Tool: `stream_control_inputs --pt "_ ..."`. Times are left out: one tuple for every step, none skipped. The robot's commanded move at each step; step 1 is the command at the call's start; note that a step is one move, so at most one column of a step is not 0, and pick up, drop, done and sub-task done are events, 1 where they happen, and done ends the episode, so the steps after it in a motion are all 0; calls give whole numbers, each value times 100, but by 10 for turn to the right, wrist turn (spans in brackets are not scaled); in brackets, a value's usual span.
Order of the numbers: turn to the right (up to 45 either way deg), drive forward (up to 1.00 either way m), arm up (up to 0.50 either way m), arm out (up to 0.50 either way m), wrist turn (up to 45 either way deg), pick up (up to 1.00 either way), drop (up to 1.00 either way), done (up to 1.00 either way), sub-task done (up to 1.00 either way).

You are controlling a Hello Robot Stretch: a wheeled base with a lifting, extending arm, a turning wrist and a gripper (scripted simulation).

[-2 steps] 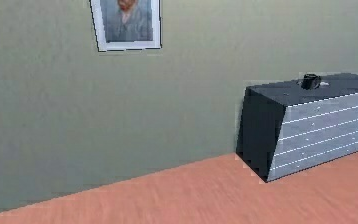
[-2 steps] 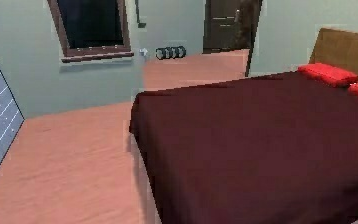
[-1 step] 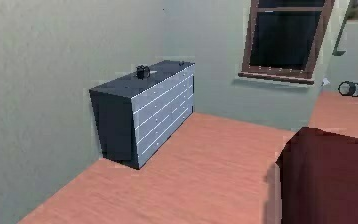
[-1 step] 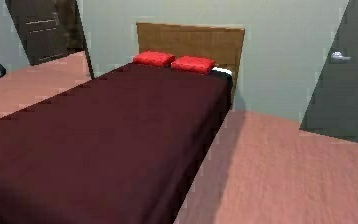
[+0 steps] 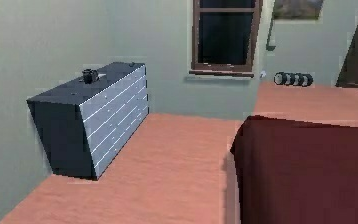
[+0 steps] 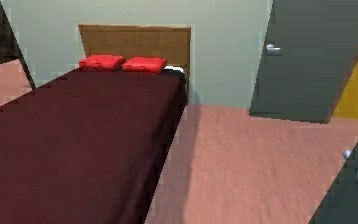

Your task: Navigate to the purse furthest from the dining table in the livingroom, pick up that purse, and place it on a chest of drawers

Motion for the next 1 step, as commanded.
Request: stream_control_inputs --pt "30 0 0 0 0 0 0 0 0"
